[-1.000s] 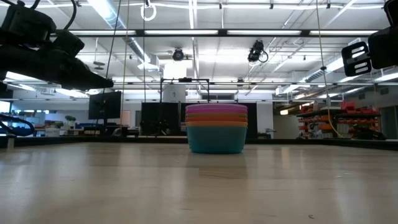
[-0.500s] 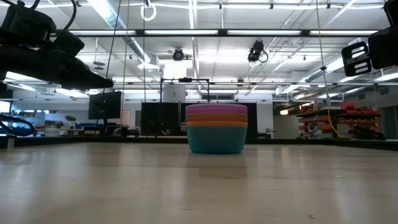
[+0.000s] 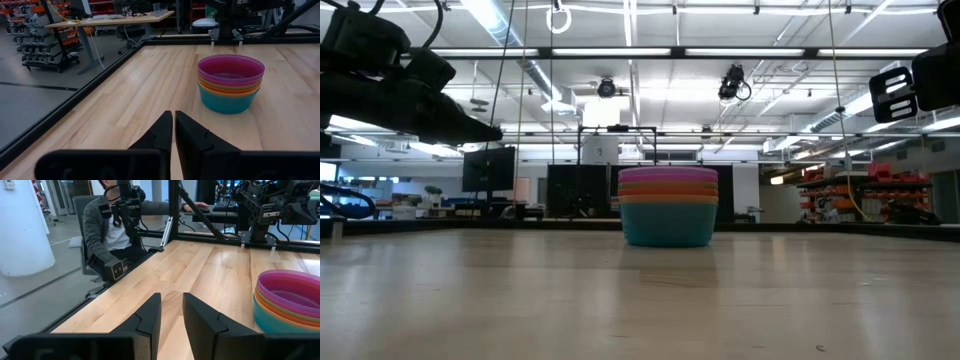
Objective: Nest bowls inside each other
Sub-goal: Return to Home Position
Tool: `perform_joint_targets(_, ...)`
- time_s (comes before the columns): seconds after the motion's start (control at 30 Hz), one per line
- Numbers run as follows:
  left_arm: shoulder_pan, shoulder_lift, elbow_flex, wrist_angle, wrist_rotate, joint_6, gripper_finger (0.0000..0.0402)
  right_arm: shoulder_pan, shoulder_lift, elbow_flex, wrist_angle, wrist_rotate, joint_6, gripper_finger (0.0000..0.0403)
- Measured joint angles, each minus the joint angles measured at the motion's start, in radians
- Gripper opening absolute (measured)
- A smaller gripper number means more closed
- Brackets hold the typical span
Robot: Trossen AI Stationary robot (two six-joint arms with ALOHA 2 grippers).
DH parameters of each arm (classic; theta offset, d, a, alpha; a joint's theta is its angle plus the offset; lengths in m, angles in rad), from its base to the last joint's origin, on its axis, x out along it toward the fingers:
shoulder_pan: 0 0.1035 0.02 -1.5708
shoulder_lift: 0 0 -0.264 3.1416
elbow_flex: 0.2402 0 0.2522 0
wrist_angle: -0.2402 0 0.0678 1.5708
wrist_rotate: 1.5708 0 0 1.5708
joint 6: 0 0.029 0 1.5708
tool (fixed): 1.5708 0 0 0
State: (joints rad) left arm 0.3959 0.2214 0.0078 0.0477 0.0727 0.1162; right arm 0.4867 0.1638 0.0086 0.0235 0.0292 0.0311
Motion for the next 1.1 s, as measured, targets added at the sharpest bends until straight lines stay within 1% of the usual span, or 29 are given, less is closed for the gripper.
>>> perform_joint_targets(0.23,0.000,0.000,0.000,0.000,0.000,0.000,0.0036,0.000,0.000,0.000,0.000,0.000,0.000,0.0088)
perform_joint_targets(0.6,0.000,0.000,0.000,0.000,0.000,0.000,0.0023,0.000,0.000,0.000,0.000,0.000,0.000,0.0088)
perform_joint_targets(0.93,0.000,0.000,0.000,0.000,0.000,0.000,0.0035,0.000,0.000,0.000,0.000,0.000,0.000,0.0088)
perform_joint_targets(1.1,0.000,0.000,0.000,0.000,0.000,0.000,0.0034,0.000,0.000,0.000,0.000,0.000,0.000,0.0088)
